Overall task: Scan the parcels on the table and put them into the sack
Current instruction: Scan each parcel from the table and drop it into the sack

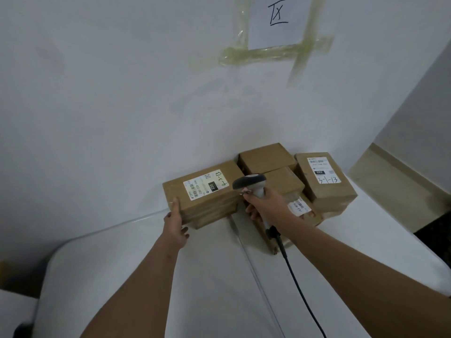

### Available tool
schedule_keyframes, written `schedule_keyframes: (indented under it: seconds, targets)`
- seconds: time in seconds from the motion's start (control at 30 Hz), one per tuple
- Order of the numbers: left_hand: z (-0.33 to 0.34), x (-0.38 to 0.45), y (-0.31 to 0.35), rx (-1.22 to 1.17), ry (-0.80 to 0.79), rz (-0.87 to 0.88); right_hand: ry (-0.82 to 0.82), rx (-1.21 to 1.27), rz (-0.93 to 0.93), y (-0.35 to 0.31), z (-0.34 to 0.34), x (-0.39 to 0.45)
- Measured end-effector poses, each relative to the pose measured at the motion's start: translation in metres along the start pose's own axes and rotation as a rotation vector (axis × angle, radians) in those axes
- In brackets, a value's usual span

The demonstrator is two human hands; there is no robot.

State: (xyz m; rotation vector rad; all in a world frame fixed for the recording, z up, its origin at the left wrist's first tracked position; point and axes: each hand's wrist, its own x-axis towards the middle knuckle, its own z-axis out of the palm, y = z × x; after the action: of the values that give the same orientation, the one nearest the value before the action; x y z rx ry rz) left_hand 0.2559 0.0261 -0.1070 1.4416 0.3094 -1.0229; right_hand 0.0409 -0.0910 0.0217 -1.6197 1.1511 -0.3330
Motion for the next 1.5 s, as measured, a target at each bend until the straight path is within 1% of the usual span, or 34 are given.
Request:
schedule_keyframes:
  seconds: [0.13,0.27,0.4,0.53,0.6,0.7,0.8,0.97,1.07,1.23,1.27,1.37,1.43,1.5]
  targets:
    - [0.004,0.001,-0.004,-0.143,-0.005,0.082,-0.016,0.013,0.014,0.007,0.001,-0.001]
    - [0.001,-0.012,-0.005,-0.195,0.084,0.215,-0.009,0.023,0.034,0.018,-0.007,-0.008]
    - [-0.023,-0.03,-0.009,-0.13,0.107,0.315,0.008,0.072,0.054,0.028,-0.012,-0.026]
    - [-0.04,-0.055,-0.017,-0.041,0.062,0.369,0.019,0.055,0.098,0.042,-0.02,-0.049]
    - [-0.042,-0.068,-0.025,0.035,0.028,0.378,0.006,0.091,0.137,0.051,-0.025,-0.059]
    - [-0.046,-0.081,-0.045,0.199,-0.036,0.356,-0.002,0.127,0.141,0.068,-0.033,-0.075]
    - [-0.05,-0.087,-0.075,0.357,-0.112,0.274,0.003,0.157,0.15,0.089,-0.045,-0.094]
    - [-0.022,-0.103,-0.128,0.493,-0.206,0.182,0.033,0.176,0.204,0.125,-0.065,-0.122]
    - [0.007,-0.11,-0.147,0.521,-0.26,0.187,0.072,0.202,0.242,0.144,-0.075,-0.138]
    - [0.044,-0.121,-0.17,0.439,-0.24,0.226,0.089,0.177,0.279,0.161,-0.092,-0.151]
    - [0.047,-0.124,-0.176,0.424,-0.236,0.211,0.095,0.178,0.277,0.163,-0.094,-0.152]
    - [0.051,-0.127,-0.199,0.406,-0.223,0.088,0.09,0.165,0.262,0.164,-0.095,-0.155]
    - [0.048,-0.132,-0.215,0.458,-0.236,0.025,0.07,0.124,0.255,0.162,-0.095,-0.158]
    - [0.045,-0.142,-0.229,0.518,-0.284,0.006,0.032,0.076,0.255,0.156,-0.095,-0.159]
